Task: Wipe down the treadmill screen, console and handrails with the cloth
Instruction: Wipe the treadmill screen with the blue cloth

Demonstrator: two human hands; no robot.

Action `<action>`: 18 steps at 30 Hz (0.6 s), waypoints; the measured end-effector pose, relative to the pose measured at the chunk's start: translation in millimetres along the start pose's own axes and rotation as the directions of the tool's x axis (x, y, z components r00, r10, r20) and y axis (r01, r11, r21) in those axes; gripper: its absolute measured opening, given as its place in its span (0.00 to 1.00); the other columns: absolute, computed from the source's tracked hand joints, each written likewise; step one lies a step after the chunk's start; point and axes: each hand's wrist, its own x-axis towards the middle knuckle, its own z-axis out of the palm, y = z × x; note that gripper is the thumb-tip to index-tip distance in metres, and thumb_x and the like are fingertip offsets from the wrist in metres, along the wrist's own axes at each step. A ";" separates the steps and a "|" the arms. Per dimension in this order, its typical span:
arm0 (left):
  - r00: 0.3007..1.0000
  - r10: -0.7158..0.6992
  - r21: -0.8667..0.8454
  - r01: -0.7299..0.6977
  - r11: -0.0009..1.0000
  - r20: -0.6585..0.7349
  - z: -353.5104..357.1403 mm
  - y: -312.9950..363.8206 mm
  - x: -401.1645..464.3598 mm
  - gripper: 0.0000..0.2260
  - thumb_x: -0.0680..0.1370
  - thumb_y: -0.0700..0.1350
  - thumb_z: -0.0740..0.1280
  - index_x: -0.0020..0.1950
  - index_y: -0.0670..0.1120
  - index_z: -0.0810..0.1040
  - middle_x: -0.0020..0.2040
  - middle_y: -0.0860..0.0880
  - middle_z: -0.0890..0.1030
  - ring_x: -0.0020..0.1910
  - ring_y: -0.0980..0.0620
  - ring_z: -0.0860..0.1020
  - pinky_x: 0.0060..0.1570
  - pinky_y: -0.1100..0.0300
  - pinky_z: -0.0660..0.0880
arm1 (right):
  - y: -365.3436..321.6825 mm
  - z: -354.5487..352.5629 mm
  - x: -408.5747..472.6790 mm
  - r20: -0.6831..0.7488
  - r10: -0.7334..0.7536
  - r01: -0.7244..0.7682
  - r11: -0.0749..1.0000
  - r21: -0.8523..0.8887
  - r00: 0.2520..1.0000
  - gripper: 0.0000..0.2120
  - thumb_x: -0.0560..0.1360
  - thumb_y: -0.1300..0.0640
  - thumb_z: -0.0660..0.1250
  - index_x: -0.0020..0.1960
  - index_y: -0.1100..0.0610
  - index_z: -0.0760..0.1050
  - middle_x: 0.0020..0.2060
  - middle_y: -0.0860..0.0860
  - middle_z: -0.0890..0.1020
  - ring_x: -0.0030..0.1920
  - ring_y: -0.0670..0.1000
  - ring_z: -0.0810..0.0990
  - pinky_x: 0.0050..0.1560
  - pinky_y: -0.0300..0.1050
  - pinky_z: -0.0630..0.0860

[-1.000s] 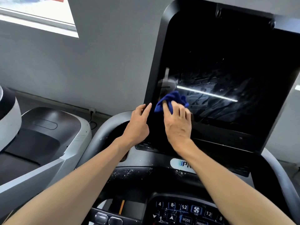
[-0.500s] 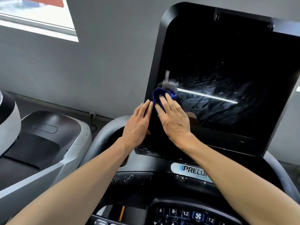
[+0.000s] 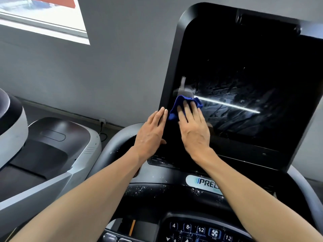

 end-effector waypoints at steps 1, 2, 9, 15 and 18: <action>1.000 -0.003 0.000 0.003 1.000 -0.003 0.4 -0.1 -0.5 0.56 0.64 0.47 0.83 0.82 0.39 0.52 0.81 0.41 0.57 0.79 0.42 0.59 0.76 0.57 0.55 | -2.7 3.5 -11.0 0.025 -0.036 0.036 0.999 0.000 0.999 0.24 0.83 0.58 0.59 0.78 0.58 0.63 0.78 0.59 0.63 0.79 0.59 0.57 0.78 0.55 0.56; 1.000 -0.004 0.001 0.004 1.000 -0.008 0.9 -0.7 -0.6 0.56 0.64 0.47 0.83 0.82 0.39 0.53 0.81 0.41 0.57 0.79 0.43 0.59 0.77 0.57 0.55 | -2.8 5.4 -16.9 0.044 -0.086 0.086 0.996 0.005 0.995 0.24 0.83 0.59 0.60 0.78 0.58 0.64 0.77 0.59 0.64 0.79 0.59 0.58 0.78 0.56 0.56; 1.000 0.014 0.036 -0.014 0.999 0.005 0.3 -3.3 0.1 0.58 0.62 0.53 0.83 0.82 0.39 0.54 0.82 0.41 0.56 0.78 0.40 0.62 0.75 0.49 0.65 | -1.0 -13.0 51.0 -0.017 0.031 -0.031 0.999 -0.011 0.999 0.24 0.82 0.57 0.59 0.78 0.56 0.63 0.76 0.60 0.66 0.77 0.62 0.61 0.78 0.56 0.57; 1.000 0.012 0.075 -0.013 0.997 0.009 1.4 -4.2 1.2 0.57 0.64 0.54 0.82 0.83 0.40 0.52 0.82 0.43 0.53 0.79 0.42 0.59 0.74 0.48 0.66 | 7.5 -10.7 19.5 0.056 -0.127 0.132 0.987 -0.093 0.990 0.23 0.82 0.52 0.62 0.76 0.50 0.67 0.69 0.60 0.72 0.73 0.62 0.67 0.77 0.56 0.58; 1.000 0.028 0.097 -0.027 0.995 -0.001 -2.8 -2.4 -0.5 0.57 0.64 0.57 0.81 0.82 0.40 0.52 0.82 0.42 0.56 0.80 0.43 0.58 0.74 0.50 0.67 | 20.6 -20.1 56.5 0.056 0.011 -0.004 0.993 -0.118 0.998 0.24 0.84 0.47 0.54 0.79 0.50 0.61 0.75 0.59 0.67 0.77 0.60 0.60 0.79 0.57 0.52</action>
